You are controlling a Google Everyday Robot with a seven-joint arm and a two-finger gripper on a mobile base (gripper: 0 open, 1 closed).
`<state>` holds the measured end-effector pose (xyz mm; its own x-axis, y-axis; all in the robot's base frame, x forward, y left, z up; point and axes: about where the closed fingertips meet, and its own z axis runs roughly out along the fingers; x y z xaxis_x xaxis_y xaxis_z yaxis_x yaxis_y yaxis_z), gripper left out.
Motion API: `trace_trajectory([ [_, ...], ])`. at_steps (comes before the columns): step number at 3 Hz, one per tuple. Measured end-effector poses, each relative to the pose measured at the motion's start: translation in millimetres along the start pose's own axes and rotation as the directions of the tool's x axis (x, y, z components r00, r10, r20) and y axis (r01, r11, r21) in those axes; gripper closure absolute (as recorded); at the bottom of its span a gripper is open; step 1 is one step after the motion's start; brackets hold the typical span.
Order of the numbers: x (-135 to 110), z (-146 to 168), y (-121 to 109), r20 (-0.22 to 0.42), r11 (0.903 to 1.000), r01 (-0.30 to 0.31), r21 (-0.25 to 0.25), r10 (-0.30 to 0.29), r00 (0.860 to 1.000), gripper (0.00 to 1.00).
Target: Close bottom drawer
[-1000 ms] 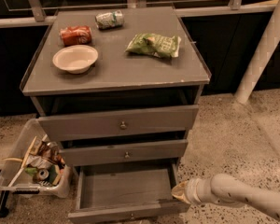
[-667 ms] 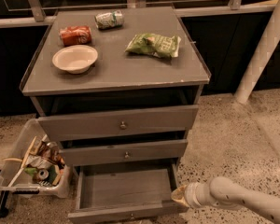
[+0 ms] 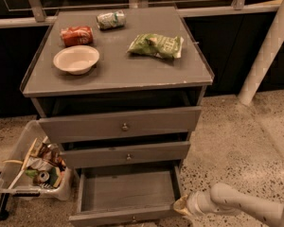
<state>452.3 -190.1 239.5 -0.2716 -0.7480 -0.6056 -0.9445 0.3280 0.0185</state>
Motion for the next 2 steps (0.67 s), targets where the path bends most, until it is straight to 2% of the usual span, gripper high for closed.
trace_trajectory([
  [1, 20.9, 20.6, 9.6, -0.051, 0.9986, -0.030, -0.042, 0.028, 0.998, 1.00],
  [2, 22.2, 21.9, 10.7, -0.055, 0.9984, -0.032, -0.047, 0.029, 0.998, 1.00],
])
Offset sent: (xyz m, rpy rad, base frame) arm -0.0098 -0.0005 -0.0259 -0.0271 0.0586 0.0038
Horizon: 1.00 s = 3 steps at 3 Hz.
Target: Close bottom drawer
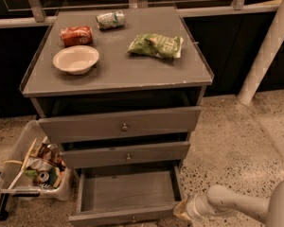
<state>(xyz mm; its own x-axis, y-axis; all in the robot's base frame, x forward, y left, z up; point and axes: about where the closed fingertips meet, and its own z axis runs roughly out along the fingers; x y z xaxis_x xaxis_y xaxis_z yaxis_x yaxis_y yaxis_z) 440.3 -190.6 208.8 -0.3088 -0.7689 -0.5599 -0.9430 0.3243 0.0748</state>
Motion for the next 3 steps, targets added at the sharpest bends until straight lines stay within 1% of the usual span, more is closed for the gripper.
trace_trajectory([
  [1, -10, 13, 18, 0.016, 0.9982, 0.025, -0.055, -0.024, 1.000, 1.00],
  [2, -26, 32, 45, 0.070, 0.9889, 0.083, -0.124, -0.074, 0.995, 1.00],
  [3, -45, 43, 63, 0.140, 0.9763, 0.142, -0.163, -0.120, 0.983, 1.00],
])
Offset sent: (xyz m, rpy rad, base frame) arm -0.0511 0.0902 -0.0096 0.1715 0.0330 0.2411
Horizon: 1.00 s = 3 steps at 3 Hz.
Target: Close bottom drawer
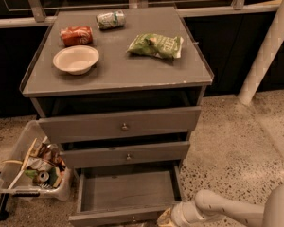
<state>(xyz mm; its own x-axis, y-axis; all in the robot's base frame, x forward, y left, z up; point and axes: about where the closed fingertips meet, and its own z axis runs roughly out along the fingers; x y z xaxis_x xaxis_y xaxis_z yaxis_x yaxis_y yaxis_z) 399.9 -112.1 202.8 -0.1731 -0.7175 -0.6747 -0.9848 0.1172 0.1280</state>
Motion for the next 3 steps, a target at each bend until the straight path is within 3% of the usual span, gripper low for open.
trace_trajectory([
  [1, -9, 13, 0, 0.052, 0.9995, 0.031, -0.002, -0.031, 0.998, 1.00],
  [2, 12, 31, -20, 0.052, 0.9993, -0.010, 0.037, 0.008, 0.999, 1.00],
  [3, 12, 31, -20, 0.052, 0.9993, -0.010, 0.037, 0.008, 0.999, 1.00],
])
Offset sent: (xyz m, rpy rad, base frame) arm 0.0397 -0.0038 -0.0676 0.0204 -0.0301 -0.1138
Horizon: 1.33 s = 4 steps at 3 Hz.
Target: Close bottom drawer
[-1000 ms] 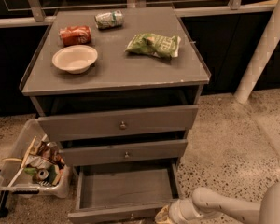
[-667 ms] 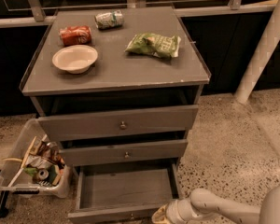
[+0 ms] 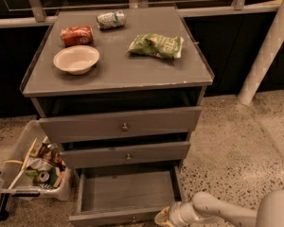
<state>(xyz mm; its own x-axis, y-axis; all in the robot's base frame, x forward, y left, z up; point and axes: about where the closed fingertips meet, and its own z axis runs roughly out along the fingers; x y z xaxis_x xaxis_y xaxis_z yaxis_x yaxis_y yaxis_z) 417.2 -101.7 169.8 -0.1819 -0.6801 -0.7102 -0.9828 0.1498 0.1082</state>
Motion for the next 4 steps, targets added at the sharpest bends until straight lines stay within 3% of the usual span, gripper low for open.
trace_trajectory([
  [1, 0.0, 0.0, 0.0, 0.000, 1.0000, 0.000, 0.000, 0.000, 1.000, 0.83],
  [3, 0.0, 0.0, 0.0, 0.000, 1.0000, 0.000, 0.000, 0.000, 1.000, 0.35],
  [4, -2.2, -3.0, -9.1, 0.006, 0.9992, 0.022, 0.034, -0.022, 1.000, 0.12],
])
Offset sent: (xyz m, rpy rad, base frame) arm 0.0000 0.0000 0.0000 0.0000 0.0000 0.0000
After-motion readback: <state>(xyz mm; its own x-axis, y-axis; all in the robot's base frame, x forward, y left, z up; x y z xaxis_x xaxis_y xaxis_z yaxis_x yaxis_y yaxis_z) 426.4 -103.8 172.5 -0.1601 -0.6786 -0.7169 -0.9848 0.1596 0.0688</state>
